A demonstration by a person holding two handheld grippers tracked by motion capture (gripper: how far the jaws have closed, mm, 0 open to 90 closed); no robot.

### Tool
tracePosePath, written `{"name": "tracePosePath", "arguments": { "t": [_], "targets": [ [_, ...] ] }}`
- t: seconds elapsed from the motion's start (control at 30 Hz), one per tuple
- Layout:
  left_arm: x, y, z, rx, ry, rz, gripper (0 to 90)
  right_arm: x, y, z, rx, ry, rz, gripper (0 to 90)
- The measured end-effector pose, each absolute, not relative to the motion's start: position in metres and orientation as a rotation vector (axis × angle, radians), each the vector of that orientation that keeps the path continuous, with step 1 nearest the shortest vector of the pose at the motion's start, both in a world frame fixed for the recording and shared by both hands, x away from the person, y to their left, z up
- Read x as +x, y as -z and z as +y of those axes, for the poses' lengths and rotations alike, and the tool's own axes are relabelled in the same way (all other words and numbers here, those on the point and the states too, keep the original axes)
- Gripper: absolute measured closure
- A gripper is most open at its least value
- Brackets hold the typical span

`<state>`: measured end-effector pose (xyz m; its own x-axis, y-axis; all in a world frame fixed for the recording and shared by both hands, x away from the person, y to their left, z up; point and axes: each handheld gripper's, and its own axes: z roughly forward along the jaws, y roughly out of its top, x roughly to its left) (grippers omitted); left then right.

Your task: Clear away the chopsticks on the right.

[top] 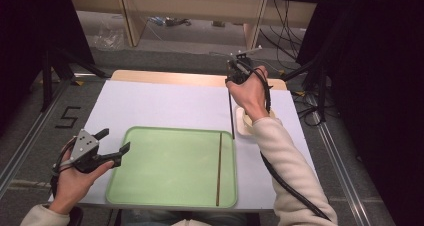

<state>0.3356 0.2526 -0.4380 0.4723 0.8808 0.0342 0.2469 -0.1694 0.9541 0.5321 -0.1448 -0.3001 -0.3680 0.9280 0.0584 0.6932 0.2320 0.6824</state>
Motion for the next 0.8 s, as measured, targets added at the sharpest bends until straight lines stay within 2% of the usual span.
{"name": "tracePosePath", "arguments": {
  "t": [0.3, 0.5, 0.57, 0.63, 0.8],
  "targets": [
    [0.334, 0.436, 0.251, 1.653, -0.752, 0.947, 17.5, 0.527, 0.317, -0.150, 1.732, -0.752, 2.216, 87.3],
    [0.333, 0.434, 0.251, 1.653, -0.762, 0.920, 17.7, 0.529, 0.332, -0.156, 1.723, -0.716, 2.264, 87.3],
    [0.333, 0.435, 0.251, 1.654, -0.762, 0.921, 17.7, 0.528, 0.333, -0.154, 1.780, -0.696, 2.255, 87.3],
    [0.333, 0.435, 0.251, 1.654, -0.764, 0.919, 17.8, 0.523, 0.333, -0.147, 1.997, -0.622, 2.226, 87.3],
    [0.332, 0.435, 0.250, 1.644, -0.758, 0.916, 17.8, 0.521, 0.341, -0.148, 2.079, -0.588, 2.235, 87.3]
  ]
}}
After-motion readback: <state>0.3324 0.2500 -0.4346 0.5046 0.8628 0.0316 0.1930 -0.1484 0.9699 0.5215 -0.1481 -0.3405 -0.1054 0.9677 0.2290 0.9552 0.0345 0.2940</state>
